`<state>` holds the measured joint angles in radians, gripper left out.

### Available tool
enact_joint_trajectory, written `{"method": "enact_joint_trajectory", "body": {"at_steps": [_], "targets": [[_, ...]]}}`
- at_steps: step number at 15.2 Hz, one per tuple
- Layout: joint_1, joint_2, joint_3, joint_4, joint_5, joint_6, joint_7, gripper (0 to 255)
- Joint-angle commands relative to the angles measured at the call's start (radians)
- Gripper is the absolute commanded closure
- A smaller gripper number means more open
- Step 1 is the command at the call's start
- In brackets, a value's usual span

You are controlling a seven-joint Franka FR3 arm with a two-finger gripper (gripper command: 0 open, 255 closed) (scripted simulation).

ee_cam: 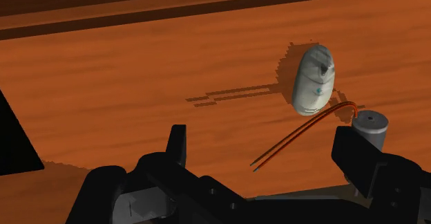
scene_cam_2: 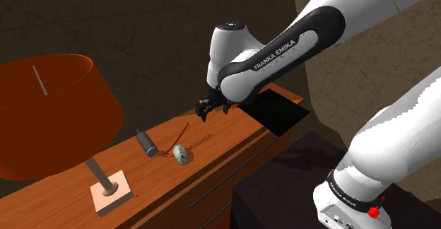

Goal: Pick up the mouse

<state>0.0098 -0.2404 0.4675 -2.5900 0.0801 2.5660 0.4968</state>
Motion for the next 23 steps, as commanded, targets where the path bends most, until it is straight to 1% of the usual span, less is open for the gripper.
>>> {"method": "enact_joint_trajectory", "body": {"at_steps": [1,3,5,6,7,9,12,15,17,23], "targets": [[-0.026,0.086,0.042,0.018,-0.070,0.076,0.076,0],[-0.056,0.179,0.080,0.049,-0.187,0.136,0.183,0],[-0.072,0.279,0.097,0.090,-0.346,0.180,0.322,0],[-0.065,0.329,0.089,0.115,-0.434,0.196,0.397,0],[-0.048,0.379,0.071,0.142,-0.519,0.207,0.470,0],[0.015,0.470,0.010,0.203,-0.662,0.224,0.595,0],[0.114,0.596,-0.078,0.302,-0.818,0.240,0.740,0],[0.208,0.713,-0.156,0.409,-0.918,0.252,0.842,0],[0.256,0.782,-0.193,0.476,-0.960,0.257,0.888,0],[0.305,0.855,-0.256,0.510,-1.029,0.300,0.957,0]]}}
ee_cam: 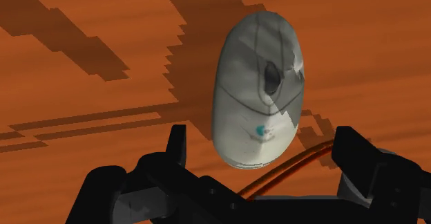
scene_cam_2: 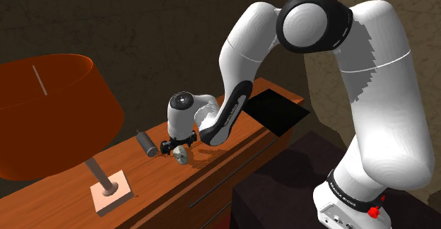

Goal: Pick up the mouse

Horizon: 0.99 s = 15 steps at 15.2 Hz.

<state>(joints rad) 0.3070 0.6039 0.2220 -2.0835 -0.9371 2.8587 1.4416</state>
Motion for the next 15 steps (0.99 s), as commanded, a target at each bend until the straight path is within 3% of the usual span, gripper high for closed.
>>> {"method": "enact_joint_trajectory", "body": {"at_steps": [1,3,4,15], "targets": [[0.016,0.023,-0.021,0.010,-0.023,0.015,0.024,0],[0.021,0.030,-0.027,0.014,-0.029,0.019,0.030,0],[0.022,0.031,-0.028,0.014,-0.030,0.020,0.032,255],[0.005,0.005,-0.006,0.001,-0.007,0.005,0.007,255]]}}
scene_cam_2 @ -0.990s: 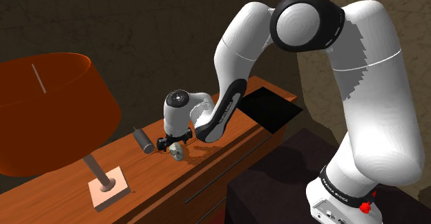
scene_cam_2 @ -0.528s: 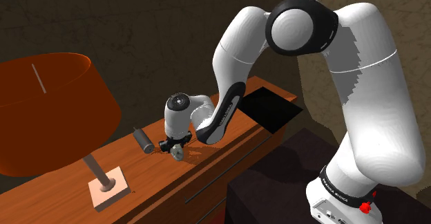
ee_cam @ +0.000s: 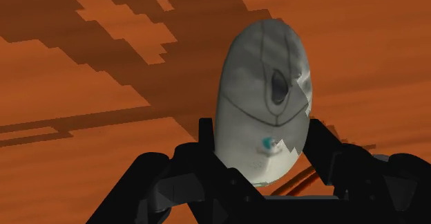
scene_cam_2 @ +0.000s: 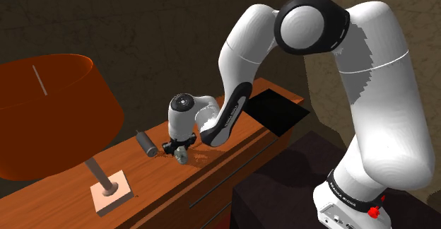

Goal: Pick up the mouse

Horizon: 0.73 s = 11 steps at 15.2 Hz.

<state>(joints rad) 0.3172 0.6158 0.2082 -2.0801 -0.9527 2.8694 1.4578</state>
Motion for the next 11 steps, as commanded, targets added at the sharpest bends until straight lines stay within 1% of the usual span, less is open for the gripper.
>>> {"method": "enact_joint_trajectory", "body": {"at_steps": [1,11], "targets": [[-0.014,-0.019,0.018,-0.008,0.019,-0.013,-0.020,255],[-0.095,-0.138,0.121,-0.058,0.142,-0.087,-0.138,255]]}}
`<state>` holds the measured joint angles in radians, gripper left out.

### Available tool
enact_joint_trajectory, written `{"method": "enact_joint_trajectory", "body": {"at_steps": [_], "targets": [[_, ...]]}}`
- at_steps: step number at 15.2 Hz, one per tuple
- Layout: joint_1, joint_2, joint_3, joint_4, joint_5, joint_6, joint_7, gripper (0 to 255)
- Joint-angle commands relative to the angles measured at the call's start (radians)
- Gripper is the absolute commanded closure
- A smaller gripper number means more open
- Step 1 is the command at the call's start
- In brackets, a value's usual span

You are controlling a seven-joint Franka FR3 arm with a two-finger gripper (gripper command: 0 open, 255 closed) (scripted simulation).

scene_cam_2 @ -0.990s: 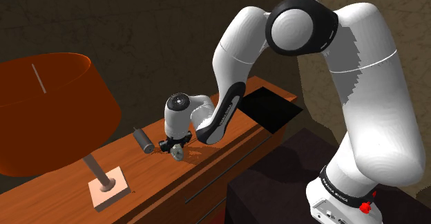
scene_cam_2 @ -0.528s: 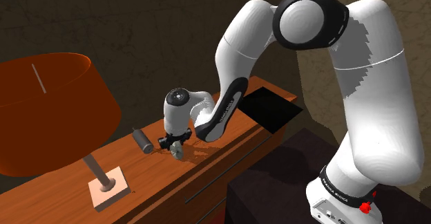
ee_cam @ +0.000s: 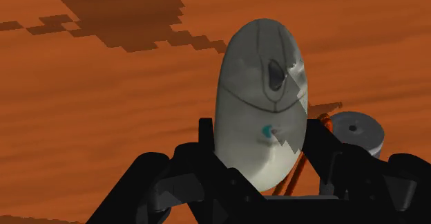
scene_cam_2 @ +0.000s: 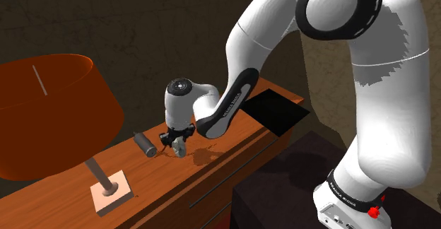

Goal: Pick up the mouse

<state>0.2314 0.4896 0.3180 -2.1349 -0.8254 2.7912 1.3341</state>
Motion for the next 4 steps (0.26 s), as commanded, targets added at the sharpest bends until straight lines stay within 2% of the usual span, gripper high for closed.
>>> {"method": "enact_joint_trajectory", "body": {"at_steps": [1,4], "targets": [[-0.017,-0.024,0.022,-0.007,0.028,-0.016,-0.026,255],[-0.026,-0.037,0.034,-0.011,0.044,-0.025,-0.040,255]]}}
